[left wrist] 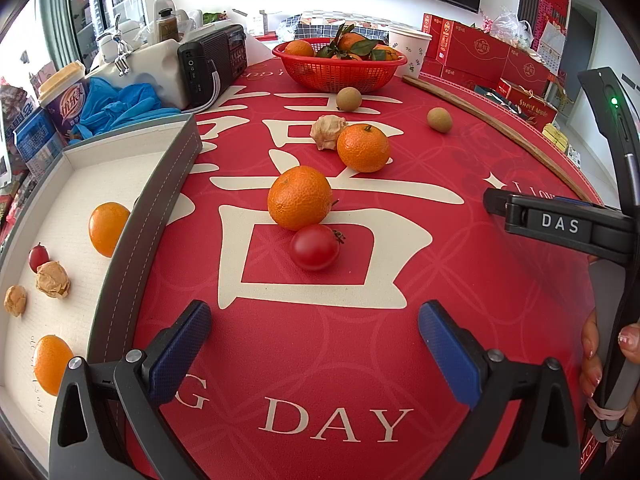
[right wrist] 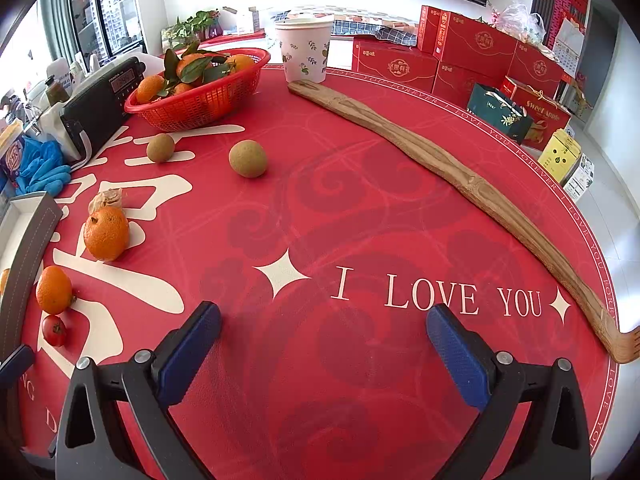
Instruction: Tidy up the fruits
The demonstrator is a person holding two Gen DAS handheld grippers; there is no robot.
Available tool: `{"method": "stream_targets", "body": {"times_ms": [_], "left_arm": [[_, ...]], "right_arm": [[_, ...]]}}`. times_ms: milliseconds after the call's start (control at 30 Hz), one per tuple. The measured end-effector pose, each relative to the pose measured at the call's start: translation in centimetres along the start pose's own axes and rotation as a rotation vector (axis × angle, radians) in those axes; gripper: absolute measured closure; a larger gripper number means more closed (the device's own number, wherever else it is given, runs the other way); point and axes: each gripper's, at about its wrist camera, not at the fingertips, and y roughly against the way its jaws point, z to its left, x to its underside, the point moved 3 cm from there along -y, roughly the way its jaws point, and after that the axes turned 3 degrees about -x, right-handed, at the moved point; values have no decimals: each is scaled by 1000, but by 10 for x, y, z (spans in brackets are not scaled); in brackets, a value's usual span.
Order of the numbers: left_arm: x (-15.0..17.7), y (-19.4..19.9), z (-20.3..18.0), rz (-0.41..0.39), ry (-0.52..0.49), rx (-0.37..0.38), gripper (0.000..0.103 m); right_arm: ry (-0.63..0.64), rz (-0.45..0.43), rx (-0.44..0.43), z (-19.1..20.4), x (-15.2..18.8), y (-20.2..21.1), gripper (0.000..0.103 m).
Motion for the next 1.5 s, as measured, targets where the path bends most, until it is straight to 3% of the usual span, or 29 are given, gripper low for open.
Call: {"method": "stream_targets", "body": {"times_ms": [467,633,800,1033,1133,1200,1267,1500], "left_arm": [[0,2,4,-7,-2,41,0],[-5,4,10,-5,23,75,5],[-13,0,6,-2,16,53,22],[-23,-8,-2,3,7,-3,28],[-26,-8,-1,-5,17,-15,47],[-27,-8,0,-9,21,-20,67],[-27,-7,2,-9,25,-18,76],[-24,-4,7,-13,37,23,77]], "right_arm": [[0,0,1,0,0,0,0],[-1,0,1,0,0,0,0],[-2,1,3,-1,0,0,0],[-2,0,3,-1,0,0,0],[-2,1,3,-1,0,0,0],[-2,0,3,-1,0,0,0],[-1,0,2,-1,0,0,0],[3,-2,0,-1,-1,0,0]]}}
